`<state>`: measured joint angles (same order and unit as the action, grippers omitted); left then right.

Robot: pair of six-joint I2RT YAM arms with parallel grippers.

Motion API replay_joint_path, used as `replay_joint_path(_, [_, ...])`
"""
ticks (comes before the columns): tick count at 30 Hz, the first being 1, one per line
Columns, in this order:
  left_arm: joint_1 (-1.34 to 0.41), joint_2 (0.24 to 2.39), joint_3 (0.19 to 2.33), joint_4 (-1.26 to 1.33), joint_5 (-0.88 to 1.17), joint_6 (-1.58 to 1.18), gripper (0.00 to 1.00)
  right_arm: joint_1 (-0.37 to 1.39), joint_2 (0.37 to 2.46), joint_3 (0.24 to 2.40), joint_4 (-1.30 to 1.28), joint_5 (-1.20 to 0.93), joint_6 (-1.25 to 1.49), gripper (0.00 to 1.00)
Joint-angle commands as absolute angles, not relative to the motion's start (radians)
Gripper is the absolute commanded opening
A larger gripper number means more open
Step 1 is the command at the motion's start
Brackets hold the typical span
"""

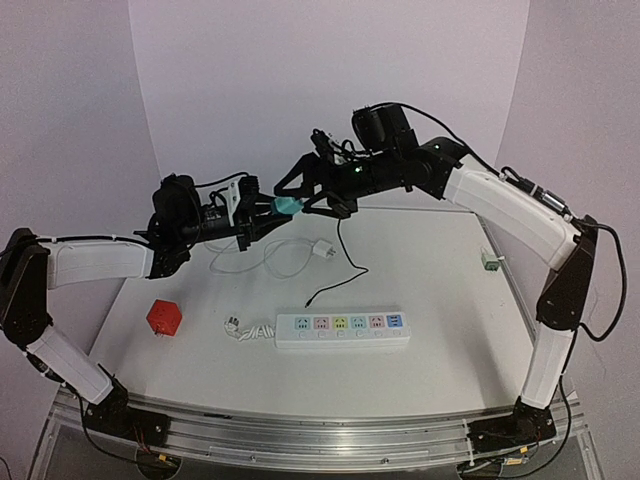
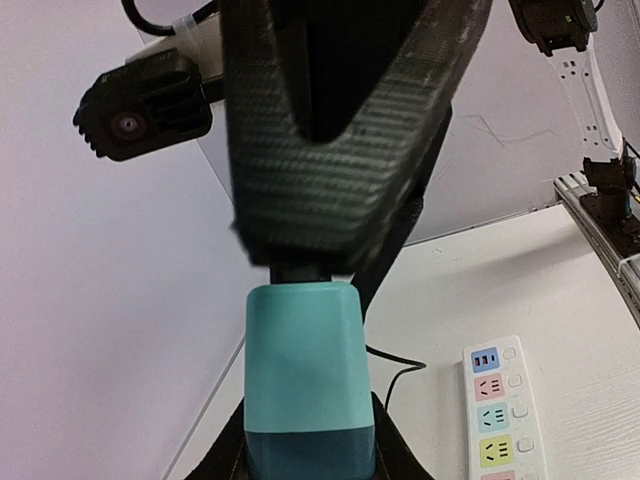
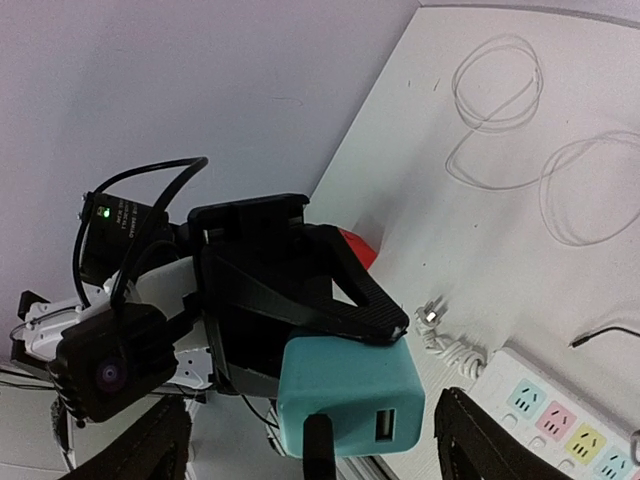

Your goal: Insert the plug

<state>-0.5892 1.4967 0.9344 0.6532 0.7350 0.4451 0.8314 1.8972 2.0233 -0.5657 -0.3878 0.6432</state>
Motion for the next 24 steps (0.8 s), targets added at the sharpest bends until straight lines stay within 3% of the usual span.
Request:
replay_joint_path(1, [-0.587, 1.454, 0.943, 0.663, 0.754, 0.458, 0.00, 0.830, 1.941, 2.085, -0.631, -0.396, 0.631, 0.74])
replay_joint_path(6, [-0.586, 1.452, 0.941, 0.652, 0.755, 0.469, 0.00, 0.831, 1.947, 2.097, -0.642, -0.412, 0.625, 0.58])
replay_joint_path(16, [-0.587, 1.453, 0.937, 0.649, 0.776, 0.483, 0.00, 0.831, 1.962, 2.131, -0.646, -0.431, 0.626, 0.41])
replay_joint_path(19, [-0.588, 1.452, 0.937, 0.653, 0.790, 0.487, 0.00, 0.831, 1.974, 2.143, -0.647, -0.443, 0.626, 0.24])
replay_joint_path(21, [-0.588, 1.451, 0.935, 0.652, 0.797, 0.492, 0.00, 0.830, 1.977, 2.141, -0.647, -0.441, 0.626, 0.02])
replay_joint_path(24, [-0.587, 1.450, 0.925, 0.657, 0.805, 0.491, 0.00, 0.831, 1.970, 2.127, -0.649, -0.427, 0.626, 0.00])
